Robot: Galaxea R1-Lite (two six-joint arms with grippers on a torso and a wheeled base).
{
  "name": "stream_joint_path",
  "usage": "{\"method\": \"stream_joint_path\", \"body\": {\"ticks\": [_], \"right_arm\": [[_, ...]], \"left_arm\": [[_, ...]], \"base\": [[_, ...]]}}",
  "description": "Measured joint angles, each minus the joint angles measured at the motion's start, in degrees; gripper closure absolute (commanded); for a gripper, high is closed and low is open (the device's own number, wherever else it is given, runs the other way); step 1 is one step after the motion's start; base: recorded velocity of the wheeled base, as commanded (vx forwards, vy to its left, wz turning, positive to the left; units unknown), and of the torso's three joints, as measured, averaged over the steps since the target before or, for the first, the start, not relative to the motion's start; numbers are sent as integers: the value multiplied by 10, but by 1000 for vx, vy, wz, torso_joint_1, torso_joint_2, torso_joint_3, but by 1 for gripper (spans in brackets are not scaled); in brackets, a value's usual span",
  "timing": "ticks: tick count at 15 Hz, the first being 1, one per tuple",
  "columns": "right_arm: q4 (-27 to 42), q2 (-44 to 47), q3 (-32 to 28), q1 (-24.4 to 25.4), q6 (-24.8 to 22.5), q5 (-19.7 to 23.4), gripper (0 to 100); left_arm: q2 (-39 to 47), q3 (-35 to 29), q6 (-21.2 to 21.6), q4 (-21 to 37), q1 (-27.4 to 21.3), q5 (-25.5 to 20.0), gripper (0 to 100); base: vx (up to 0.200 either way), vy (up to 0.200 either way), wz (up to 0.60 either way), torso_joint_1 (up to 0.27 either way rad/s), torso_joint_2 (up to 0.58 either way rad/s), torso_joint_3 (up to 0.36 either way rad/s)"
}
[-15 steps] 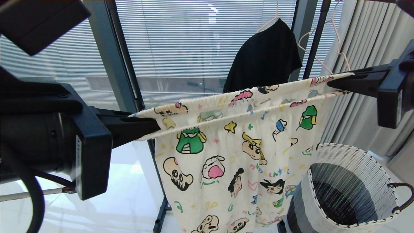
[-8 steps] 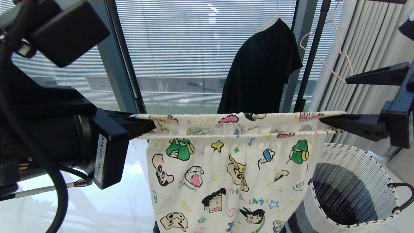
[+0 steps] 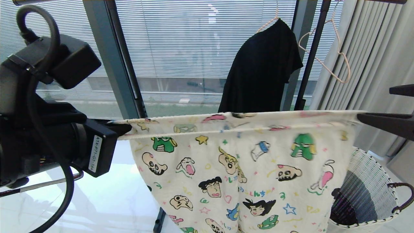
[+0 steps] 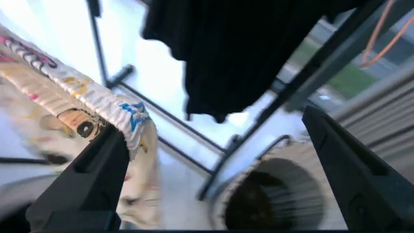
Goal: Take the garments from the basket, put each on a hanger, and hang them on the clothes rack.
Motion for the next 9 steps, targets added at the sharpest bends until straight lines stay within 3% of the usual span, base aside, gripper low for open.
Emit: {"method": "stream_joint_path", "body": {"ticks": [4, 7, 9], "right_arm": [[0, -25, 13, -2, -6, 61, 0], [0, -26, 23, -10, -7, 55, 0], [3, -25, 33, -45, -11, 20, 0]], "left_arm": [[-5, 5, 2, -41, 5, -1, 100], [-3, 6, 2, -47, 6, -1, 100], [-3, 7, 8, -45, 16, 7, 100]], "base": [[0, 0, 0, 0, 0, 0], [0, 0, 0, 0, 0, 0], [0, 0, 0, 0, 0, 0]]}}
